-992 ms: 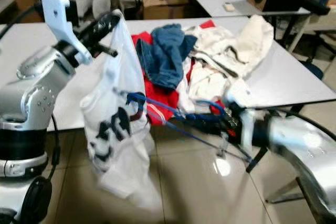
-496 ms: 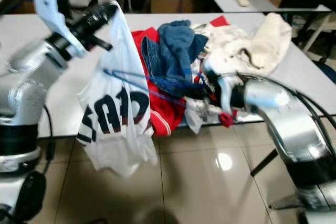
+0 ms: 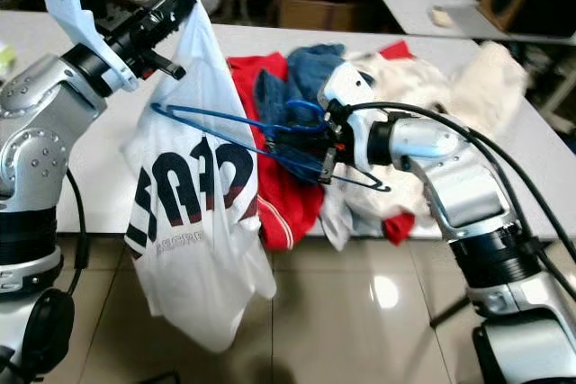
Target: Hang hanger
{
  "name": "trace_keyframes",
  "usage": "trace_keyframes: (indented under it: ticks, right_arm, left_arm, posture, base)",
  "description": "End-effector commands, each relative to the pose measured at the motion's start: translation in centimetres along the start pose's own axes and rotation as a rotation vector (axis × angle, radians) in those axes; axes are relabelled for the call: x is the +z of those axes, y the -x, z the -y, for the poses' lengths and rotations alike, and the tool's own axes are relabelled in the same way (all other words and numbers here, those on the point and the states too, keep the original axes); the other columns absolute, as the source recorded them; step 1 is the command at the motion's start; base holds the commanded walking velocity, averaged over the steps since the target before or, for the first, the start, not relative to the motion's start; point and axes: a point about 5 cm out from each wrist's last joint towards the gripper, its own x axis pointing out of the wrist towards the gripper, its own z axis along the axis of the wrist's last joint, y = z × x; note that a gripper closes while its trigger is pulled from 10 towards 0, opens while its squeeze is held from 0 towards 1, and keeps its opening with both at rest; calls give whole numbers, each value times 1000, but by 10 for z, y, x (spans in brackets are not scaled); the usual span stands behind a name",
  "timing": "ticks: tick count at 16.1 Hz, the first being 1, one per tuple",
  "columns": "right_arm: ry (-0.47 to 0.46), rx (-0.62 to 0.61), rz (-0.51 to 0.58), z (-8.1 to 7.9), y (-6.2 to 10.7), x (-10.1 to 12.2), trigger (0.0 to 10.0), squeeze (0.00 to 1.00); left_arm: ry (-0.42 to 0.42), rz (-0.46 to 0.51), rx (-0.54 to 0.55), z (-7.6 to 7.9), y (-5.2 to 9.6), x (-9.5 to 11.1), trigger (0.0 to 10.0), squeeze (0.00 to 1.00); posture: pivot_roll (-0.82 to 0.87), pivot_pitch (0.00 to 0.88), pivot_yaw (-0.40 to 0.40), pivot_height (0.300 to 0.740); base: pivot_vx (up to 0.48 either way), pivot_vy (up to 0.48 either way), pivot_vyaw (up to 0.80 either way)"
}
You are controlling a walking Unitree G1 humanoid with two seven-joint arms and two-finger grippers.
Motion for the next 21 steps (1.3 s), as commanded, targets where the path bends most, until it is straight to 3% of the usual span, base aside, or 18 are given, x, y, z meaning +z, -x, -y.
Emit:
trace_keyframes:
  ticks: [1,8,10,12,13,15,18,19,20,21]
  right_arm:
    - [29,-14,35,-3,0,7,10000,0]
    - [8,14,39,-17,6,7,10000,0]
    - [21,8,24,-16,6,8,10000,0]
    - [44,-49,-27,-6,3,5,10000,0]
    - [64,-87,-59,3,0,4,10000,0]
    - [107,-286,-106,45,-7,9,10000,0]
    - [198,-540,-143,93,-6,24,10000,0]
    - [286,-673,-139,115,0,43,10000,0]
    - [352,-799,-56,134,8,74,10000,0]
    - [397,-872,46,143,15,103,10000,0]
  left_arm:
    - [-11,17,-18,4,-1,5,10000,0]
    - [18,-1,-56,10,-3,-3,10000,0]
    - [8,-10,-65,11,-4,-3,10000,0]
    - [10,40,-120,16,-4,5,10000,0]
    - [13,62,-126,17,-6,10,10000,0]
    - [-2,167,-184,17,-12,33,10000,0]
    - [-26,300,-232,12,-23,67,10000,0]
    - [-59,381,-230,8,-27,89,10000,0]
    - [-87,478,-219,4,-30,114,10000,0]
    - [-97,555,-205,1,-29,133,10000,0]
  posture:
    - [-71,0,-28,740]
    - [-92,0,-3,740]
    - [-93,0,-2,740]
    - [-95,0,-2,740]
    - [-96,0,-2,740]
    - [-93,0,-9,740]
    - [-88,0,-10,740]
    - [-85,0,-13,740]
    - [-79,0,-20,740]
    - [-77,0,-22,740]
  base:
    - [412,0,800]
    - [412,0,114]
    - [367,0,0]
    - [0,0,0]
    - [0,0,0]
    - [0,0,0]
    - [0,0,0]
    - [0,0,0]
    - [0,0,0]
    - [0,0,0]
